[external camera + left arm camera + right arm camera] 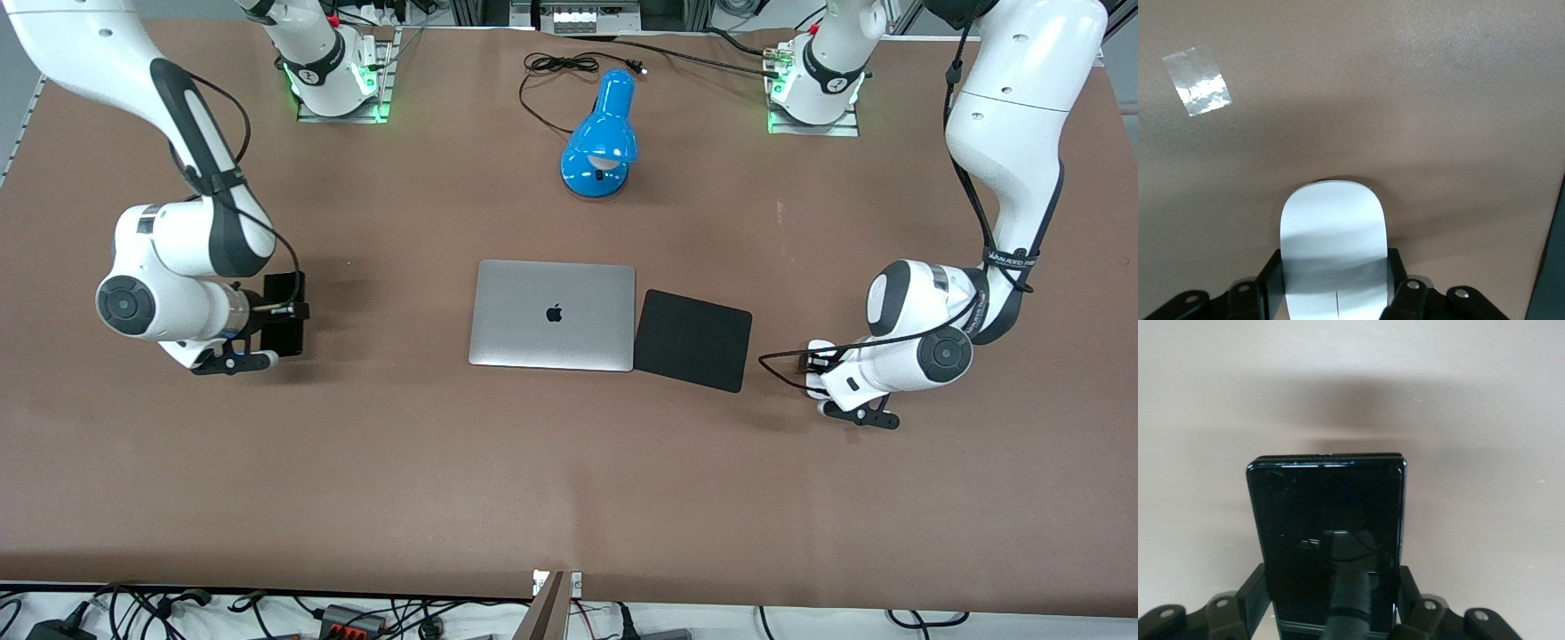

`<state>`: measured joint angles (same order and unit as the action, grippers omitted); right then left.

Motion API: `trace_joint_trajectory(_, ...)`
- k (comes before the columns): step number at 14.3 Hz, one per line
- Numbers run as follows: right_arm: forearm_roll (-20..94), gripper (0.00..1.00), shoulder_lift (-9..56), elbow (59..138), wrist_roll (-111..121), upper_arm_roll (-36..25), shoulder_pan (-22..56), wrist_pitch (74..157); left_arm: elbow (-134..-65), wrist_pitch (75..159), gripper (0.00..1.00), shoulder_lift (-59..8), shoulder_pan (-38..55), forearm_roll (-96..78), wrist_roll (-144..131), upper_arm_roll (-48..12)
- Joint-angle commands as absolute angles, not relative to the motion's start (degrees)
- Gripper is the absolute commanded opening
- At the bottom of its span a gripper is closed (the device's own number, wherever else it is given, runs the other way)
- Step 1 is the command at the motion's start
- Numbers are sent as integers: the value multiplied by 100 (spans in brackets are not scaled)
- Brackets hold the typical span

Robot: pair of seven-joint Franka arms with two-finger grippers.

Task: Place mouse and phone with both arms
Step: 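Carry the phone beside the laptop while the left gripper carries the mouse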

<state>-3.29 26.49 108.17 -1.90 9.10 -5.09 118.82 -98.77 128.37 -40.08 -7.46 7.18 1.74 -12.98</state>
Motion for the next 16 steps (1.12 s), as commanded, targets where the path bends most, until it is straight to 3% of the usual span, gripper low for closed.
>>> trace_joint_trajectory(1,-246,30,2750,10784,-1121,1387,-466,11874,-10028,12885,59,-3797,-756,861,238,-1327)
trace_joint_trajectory(3,-237,30,2838,10784,-1912,1529,-169,12066,-9967,12798,59,-3744,-703,861,202,-1353)
trace_joint_trajectory(8,-246,30,3067,10767,-2426,1529,412,12497,-9212,11603,59,-3735,-196,791,-218,-1775)
trace_joint_trajectory(16,-193,30,3480,10424,-2670,1538,693,12516,-9202,11864,59,-4165,527,774,-1345,-1775)
